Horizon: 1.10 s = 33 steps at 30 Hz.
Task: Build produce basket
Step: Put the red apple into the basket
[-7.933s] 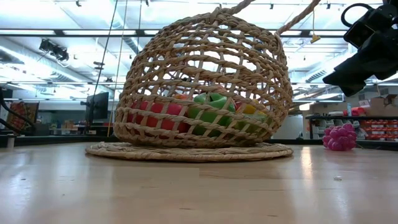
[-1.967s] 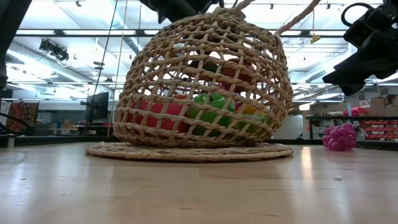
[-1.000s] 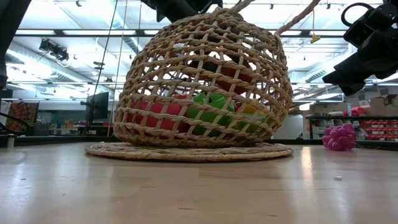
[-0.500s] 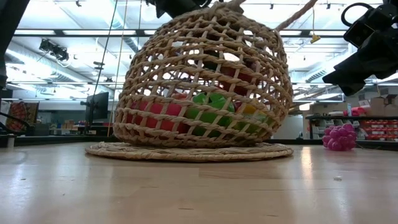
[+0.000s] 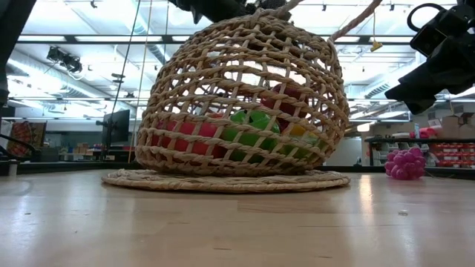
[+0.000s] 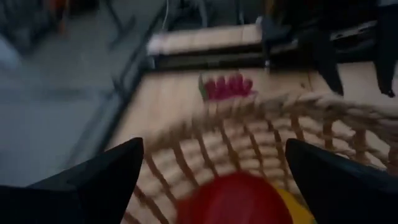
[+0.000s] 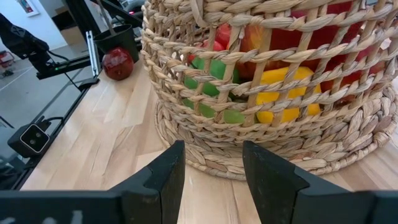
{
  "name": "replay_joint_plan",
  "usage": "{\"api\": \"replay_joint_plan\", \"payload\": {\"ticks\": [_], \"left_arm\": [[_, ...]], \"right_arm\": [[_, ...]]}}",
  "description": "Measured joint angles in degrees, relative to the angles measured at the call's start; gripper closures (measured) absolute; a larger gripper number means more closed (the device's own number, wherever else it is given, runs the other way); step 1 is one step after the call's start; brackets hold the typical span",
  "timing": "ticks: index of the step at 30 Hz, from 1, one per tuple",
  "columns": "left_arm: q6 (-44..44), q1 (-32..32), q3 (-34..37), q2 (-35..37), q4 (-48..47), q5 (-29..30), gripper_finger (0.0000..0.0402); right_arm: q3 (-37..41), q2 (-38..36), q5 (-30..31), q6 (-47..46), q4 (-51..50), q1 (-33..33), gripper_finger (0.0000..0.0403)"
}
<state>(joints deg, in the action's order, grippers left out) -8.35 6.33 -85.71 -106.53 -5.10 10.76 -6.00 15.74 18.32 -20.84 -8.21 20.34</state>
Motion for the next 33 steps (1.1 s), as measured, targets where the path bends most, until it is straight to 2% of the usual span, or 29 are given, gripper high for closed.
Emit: {"api": "replay_joint_plan", "payload": {"ticks": [3, 5, 11, 17, 25, 29, 33], "left_arm": [[-11.09, -0.07, -0.09, 1.16, 3.58, -0.29, 0.0002], [-15.45, -0.11, -0.09, 1.98, 5.02, -1.25, 0.0002], [-19.15, -0.63, -0.07, 5.14, 2.67, -3.13, 0.0002], [-19.34, -3.93, -0.02, 8.68, -5.52, -3.15, 0.0002], [-15.14, -11.67, -0.04, 16.02, -10.04, 5.08, 0.0001], [-7.60, -15.22, -0.04, 19.02, -14.38, 5.50, 0.0001], [1.71, -18.46, -0.10, 20.79, -25.26, 5.57, 0.0001]], "right_arm": [[0.00, 0.01, -0.01, 0.00, 0.01, 0.02, 0.0236], [0.00, 0.00, 0.01, 0.00, 0.00, 0.00, 0.0236], [0.00, -0.01, 0.01, -0.01, 0.63, 0.01, 0.0236], [0.00, 0.01, -0.01, 0.00, 0.86, 0.02, 0.0236], [0.00, -0.01, 0.01, 0.00, 0.90, 0.00, 0.0236], [0.00, -0.01, 0.01, 0.00, 0.92, 0.01, 0.0236], [0.00, -0.01, 0.01, 0.00, 0.92, 0.00, 0.0236]]}}
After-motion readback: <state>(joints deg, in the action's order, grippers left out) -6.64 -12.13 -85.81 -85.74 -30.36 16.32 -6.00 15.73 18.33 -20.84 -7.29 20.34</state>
